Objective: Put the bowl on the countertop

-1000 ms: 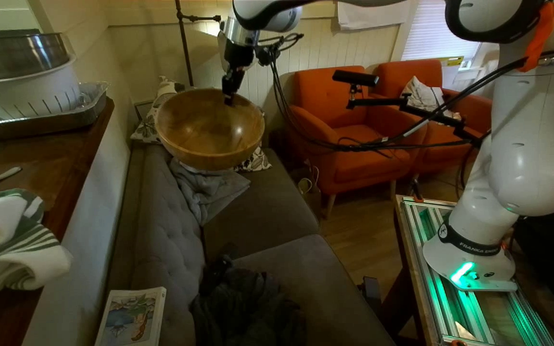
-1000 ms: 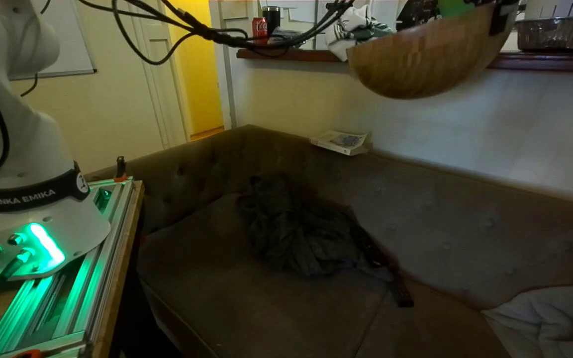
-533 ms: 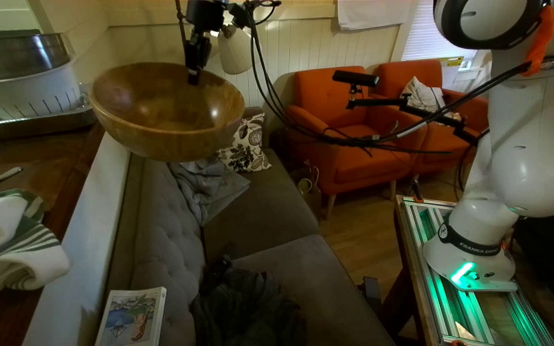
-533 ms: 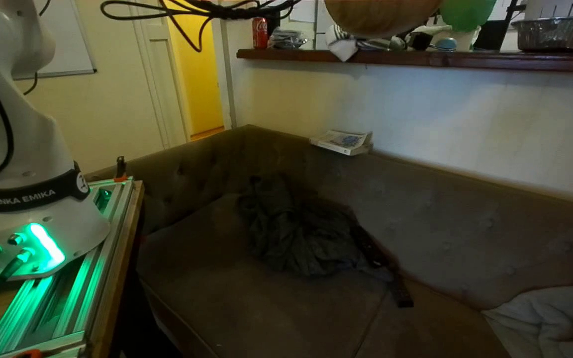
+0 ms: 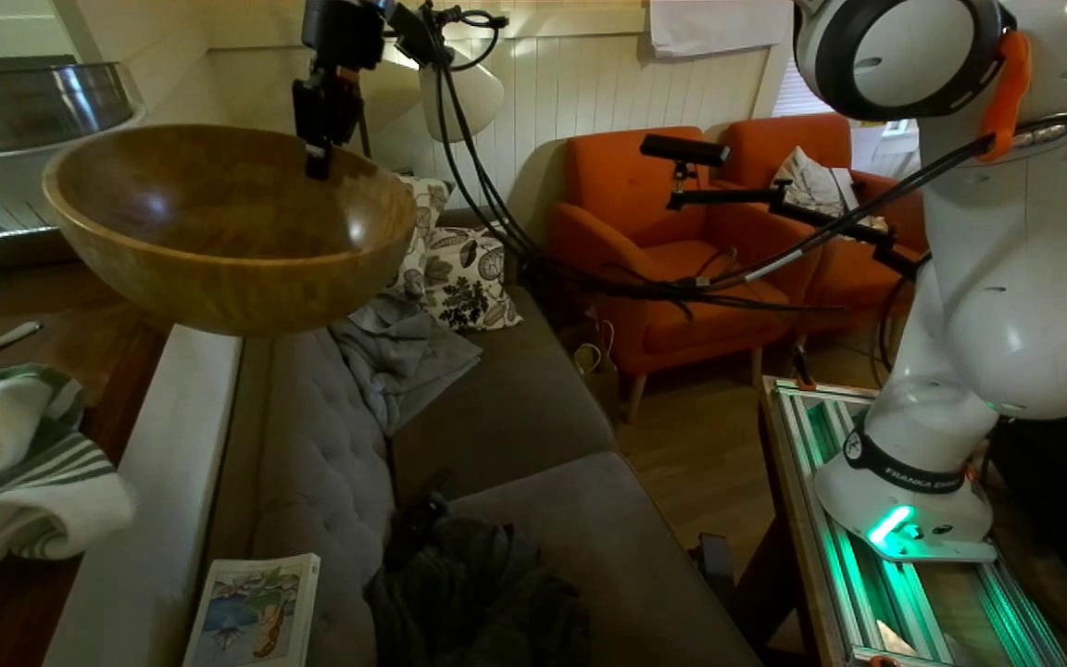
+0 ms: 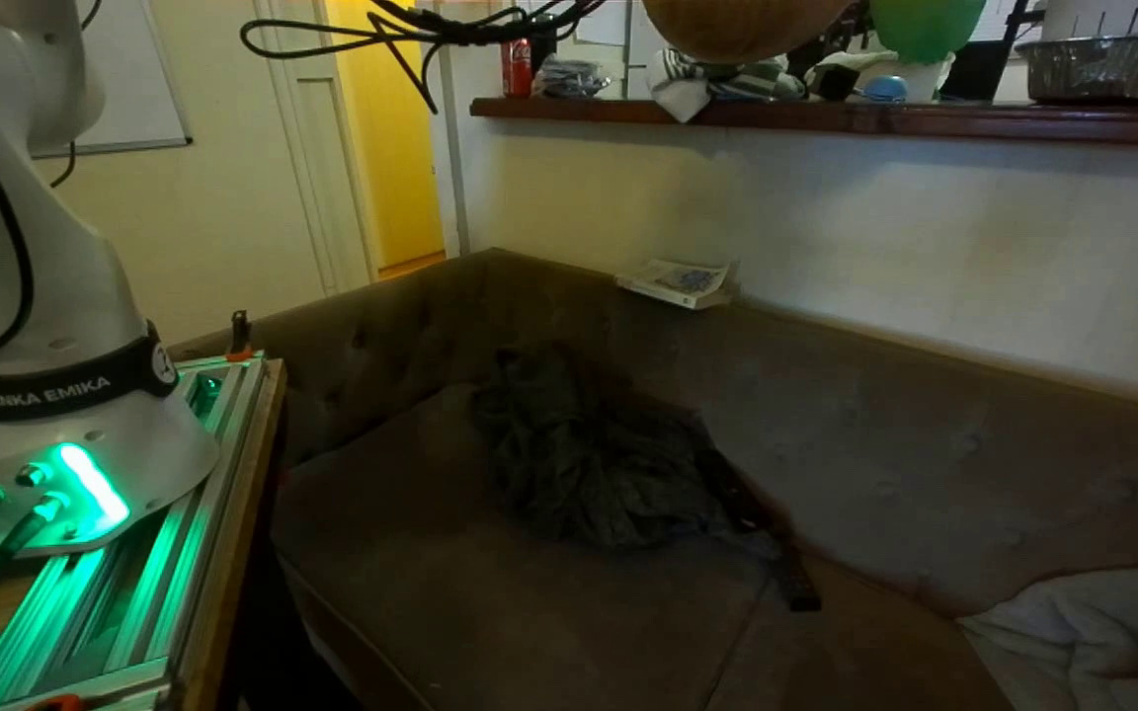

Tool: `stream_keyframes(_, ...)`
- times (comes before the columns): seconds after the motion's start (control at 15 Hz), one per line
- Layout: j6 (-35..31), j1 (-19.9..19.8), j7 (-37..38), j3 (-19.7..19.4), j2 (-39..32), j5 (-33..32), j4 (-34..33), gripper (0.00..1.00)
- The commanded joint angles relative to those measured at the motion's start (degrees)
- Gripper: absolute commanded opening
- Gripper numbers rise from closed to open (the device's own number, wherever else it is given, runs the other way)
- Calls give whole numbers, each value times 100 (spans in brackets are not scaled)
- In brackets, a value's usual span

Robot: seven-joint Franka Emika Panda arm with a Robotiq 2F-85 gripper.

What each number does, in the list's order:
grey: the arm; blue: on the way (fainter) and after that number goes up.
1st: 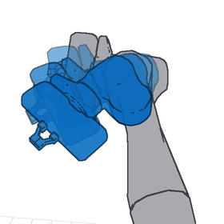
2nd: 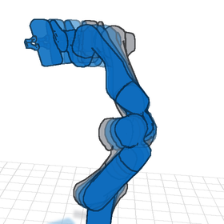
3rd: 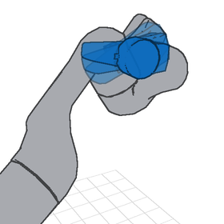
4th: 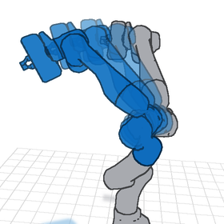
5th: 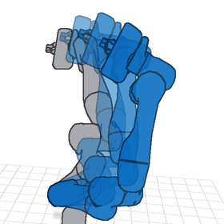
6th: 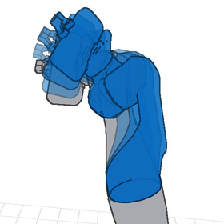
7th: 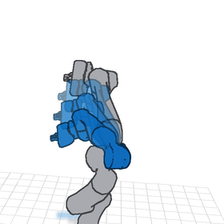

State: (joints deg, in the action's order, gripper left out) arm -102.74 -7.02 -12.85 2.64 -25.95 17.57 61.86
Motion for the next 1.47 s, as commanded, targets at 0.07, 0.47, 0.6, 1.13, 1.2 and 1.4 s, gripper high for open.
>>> stream_keyframes(0.07,-490,-70,123,-20,-55,200,49,4)
stream_keyframes(0.47,-835,122,205,237,-856,315,-993,4)
stream_keyframes(0.6,-708,230,171,415,-1086,187,-1593,4)
stream_keyframes(1.13,163,669,444,1145,-1952,474,-3099,4)
stream_keyframes(1.2,221,751,317,1263,-2082,519,-3247,4)
stream_keyframes(1.4,86,829,76,1169,-1902,187,-2710,15)
